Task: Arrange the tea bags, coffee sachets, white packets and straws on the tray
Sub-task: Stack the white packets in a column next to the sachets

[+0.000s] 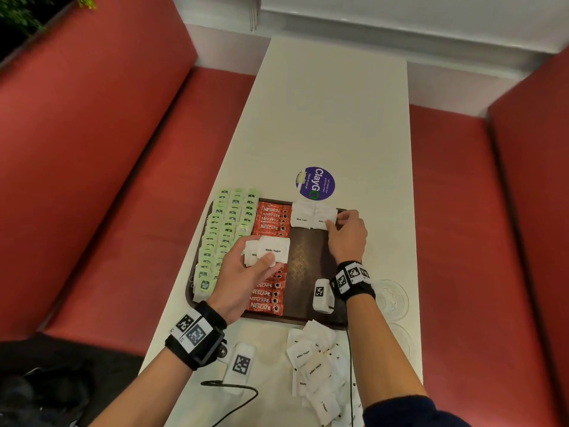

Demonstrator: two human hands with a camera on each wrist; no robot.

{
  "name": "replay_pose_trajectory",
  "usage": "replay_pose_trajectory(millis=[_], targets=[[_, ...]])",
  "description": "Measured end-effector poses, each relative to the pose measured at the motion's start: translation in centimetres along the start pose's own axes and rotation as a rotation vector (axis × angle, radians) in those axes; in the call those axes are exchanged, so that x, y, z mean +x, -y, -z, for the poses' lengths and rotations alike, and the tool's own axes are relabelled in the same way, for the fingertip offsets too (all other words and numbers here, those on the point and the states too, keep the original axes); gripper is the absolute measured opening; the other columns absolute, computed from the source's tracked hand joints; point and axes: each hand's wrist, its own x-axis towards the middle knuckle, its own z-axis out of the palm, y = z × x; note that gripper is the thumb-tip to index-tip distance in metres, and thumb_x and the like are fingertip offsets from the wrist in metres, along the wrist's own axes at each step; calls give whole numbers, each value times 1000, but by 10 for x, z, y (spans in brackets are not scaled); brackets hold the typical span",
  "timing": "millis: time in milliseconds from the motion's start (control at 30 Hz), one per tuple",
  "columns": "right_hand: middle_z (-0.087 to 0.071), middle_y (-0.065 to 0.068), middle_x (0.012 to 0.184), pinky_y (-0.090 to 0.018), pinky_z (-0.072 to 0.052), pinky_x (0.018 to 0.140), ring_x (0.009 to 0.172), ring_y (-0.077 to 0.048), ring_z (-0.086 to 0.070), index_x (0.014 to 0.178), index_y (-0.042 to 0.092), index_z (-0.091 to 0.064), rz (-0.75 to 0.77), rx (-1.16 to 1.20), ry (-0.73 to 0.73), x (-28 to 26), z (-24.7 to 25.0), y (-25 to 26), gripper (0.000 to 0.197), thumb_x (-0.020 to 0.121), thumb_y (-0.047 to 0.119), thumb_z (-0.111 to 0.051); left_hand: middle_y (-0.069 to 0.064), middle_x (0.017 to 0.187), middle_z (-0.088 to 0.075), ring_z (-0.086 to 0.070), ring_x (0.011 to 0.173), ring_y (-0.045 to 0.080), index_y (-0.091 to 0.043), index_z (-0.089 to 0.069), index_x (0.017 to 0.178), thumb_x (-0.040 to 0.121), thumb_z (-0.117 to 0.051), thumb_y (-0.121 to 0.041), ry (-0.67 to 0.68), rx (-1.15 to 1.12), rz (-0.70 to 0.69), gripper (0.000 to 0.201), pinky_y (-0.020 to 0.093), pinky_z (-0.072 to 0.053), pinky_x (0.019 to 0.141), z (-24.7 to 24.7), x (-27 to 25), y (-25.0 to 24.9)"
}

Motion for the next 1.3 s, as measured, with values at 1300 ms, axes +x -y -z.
replay_pose_trajectory(millis=[1300], targets=[[-70, 8, 86, -41, -56, 86, 107, -27, -67, 99, 26, -61, -52, 66, 190, -13, -34, 2, 29, 92, 33, -88, 9, 123, -76, -76, 113, 18, -14, -59, 133, 105, -54, 9, -96, 18, 36, 36, 27, -63, 89, 20, -8, 7]])
